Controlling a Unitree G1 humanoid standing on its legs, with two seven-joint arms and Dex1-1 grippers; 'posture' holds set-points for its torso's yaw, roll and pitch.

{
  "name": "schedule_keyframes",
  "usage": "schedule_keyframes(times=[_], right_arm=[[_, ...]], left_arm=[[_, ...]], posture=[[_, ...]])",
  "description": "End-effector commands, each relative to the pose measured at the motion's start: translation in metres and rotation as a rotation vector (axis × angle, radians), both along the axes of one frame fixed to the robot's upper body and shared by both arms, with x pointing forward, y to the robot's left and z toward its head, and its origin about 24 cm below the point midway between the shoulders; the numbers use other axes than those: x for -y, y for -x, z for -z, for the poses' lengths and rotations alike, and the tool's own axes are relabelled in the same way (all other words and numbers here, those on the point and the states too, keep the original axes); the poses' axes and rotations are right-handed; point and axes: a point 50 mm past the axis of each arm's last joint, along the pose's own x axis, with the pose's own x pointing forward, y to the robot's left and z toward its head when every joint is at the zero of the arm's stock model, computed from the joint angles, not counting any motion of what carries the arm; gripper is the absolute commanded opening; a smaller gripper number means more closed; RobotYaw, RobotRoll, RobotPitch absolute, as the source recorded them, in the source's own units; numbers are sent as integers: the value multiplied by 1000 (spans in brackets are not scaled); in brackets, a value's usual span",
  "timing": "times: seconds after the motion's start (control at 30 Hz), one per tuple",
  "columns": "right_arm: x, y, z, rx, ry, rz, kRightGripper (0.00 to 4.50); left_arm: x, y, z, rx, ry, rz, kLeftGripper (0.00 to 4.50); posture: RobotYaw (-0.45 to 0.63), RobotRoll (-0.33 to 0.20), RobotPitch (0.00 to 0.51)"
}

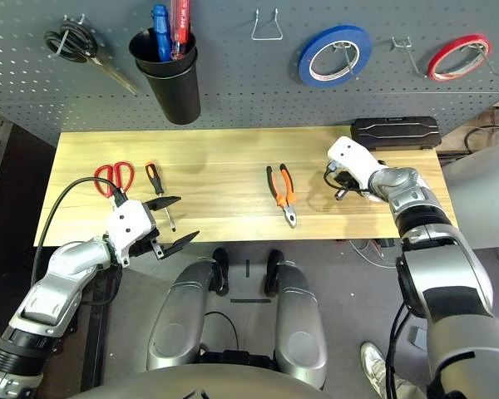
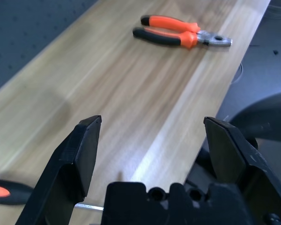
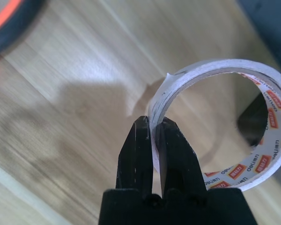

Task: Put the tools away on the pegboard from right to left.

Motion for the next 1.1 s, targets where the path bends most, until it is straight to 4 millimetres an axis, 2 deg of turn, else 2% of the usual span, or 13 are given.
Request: schedule_keyframes(times=[0.03,0.17,0.27,0.37,0.6,0.87,1.1], right_arm=[[3,23,5,196,-15,11,36],[9,45,19,295,15,34,36],[15,55,21,381,18,48,36],[20,60,16,465,12,59,36],[22,66,-8,666,-31,4,36],[23,58,-31,767,-22,-33,36],[18,39,-54,854,-9,-49,36]], left_arm=[[5,4,-2,11,102,40,4500],[11,1,-16,69,222,43,4500],[15,1,-29,119,282,64,4500],[19,3,-39,143,290,88,4500],[29,12,-53,173,298,145,4500],[34,19,-66,230,307,180,4500],[39,21,-70,238,285,235,4500]], posture=[[102,0,283],[104,0,252],[106,0,238],[108,0,229],[107,0,217],[106,0,212],[119,0,208]])
